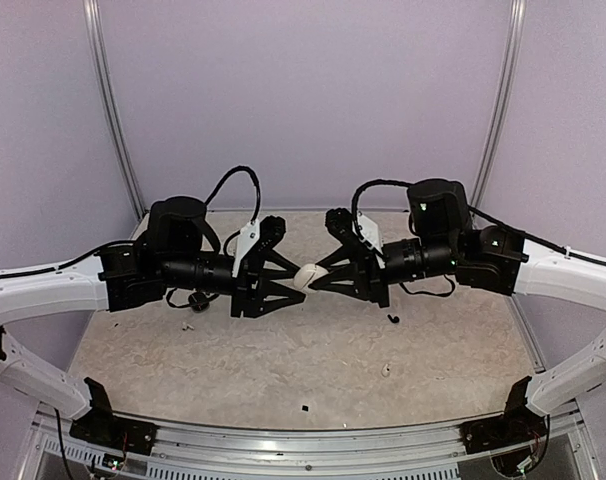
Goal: Insert the wireless bluetooth earbuds into the charging case
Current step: Pass from the left arm to the right, then pass from the right arm to the left
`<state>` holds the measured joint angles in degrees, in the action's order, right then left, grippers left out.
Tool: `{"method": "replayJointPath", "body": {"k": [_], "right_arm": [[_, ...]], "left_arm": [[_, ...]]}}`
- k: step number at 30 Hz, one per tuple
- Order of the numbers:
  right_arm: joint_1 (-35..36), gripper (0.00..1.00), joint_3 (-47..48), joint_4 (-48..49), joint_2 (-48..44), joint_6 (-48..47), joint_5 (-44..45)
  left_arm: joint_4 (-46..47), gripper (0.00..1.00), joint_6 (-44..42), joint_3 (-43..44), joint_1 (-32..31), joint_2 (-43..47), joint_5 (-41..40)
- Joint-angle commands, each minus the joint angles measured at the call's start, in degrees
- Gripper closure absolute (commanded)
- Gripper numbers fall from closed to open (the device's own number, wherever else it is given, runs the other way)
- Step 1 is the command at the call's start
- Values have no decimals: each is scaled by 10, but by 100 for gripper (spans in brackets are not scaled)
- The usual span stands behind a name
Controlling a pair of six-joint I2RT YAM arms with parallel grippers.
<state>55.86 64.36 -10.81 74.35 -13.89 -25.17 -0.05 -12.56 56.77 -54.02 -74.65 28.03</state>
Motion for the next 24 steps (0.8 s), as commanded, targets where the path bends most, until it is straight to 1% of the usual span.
{"method": "replayJointPath", "body": {"k": [1, 6, 16, 24], "right_arm": [[-4, 85, -15, 33, -21, 11, 1], [-5, 89, -19, 41, -26, 18, -11], [-4, 95, -25, 54, -38, 28, -24], [-4, 99, -39, 61, -48, 24, -36]], "left_arm": [[76, 47, 12, -34, 4, 46, -2], [80, 47, 19, -30, 4, 48, -10], [78, 44, 11, -19, -7, 32, -22], [92, 47, 26, -15, -2, 35, -41]]}}
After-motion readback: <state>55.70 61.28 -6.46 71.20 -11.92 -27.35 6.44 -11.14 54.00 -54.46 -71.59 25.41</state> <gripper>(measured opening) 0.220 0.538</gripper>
